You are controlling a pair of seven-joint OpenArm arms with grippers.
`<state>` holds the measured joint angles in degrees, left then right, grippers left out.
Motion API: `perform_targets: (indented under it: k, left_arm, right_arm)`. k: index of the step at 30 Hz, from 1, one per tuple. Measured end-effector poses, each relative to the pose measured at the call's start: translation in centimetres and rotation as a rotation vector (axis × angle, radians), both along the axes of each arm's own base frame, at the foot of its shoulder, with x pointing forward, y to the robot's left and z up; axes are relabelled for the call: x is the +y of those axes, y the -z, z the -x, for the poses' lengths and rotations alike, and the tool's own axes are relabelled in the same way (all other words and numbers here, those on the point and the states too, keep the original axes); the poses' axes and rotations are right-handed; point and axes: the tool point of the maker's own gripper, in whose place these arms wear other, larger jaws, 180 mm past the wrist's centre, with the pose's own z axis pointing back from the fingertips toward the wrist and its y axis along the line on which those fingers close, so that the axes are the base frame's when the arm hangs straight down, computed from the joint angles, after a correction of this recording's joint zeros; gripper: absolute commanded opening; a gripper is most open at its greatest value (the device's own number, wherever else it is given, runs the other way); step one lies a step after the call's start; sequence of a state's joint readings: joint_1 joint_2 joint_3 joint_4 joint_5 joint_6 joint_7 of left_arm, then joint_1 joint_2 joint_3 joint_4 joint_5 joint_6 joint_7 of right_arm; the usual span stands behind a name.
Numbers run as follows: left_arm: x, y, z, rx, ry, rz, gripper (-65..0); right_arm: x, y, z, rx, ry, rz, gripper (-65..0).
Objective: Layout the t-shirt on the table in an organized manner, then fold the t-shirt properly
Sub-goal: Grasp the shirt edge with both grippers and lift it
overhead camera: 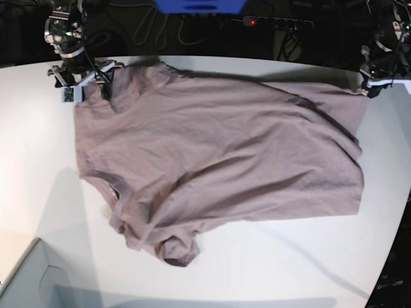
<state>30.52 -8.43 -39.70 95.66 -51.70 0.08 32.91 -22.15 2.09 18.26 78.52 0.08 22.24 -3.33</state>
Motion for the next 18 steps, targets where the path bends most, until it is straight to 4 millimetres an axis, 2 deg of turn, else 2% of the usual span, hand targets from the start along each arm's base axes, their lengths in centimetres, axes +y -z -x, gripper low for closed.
perform_targets:
  k: [4, 6, 11, 18]
  left_arm:
    - [3.2, -1.0, 1.7, -0.009, -0.094, -0.041, -65.0]
    - [4.0, -1.2, 2.3, -0.014, -0.131, -0.048, -65.0]
    - [4.5, -1.3, 2.9, -0.012, -0.155, -0.053, -65.0]
    - [4.5, -1.3, 3.0, -0.012, -0.157, -0.053, -65.0]
  right_arm:
    - [0.0, 0.0, 0.0, 0.000, 0.000, -0.001, -23.1]
    - [0.0, 0.0, -0.1, -0.001, 0.000, -0.002, -23.1]
    - [0.0, -0.5, 0.8, 0.014, -0.013, 0.017, -23.1]
    - [0.2, -3.7, 1.7, -0.045, -0.032, 0.049, -23.1]
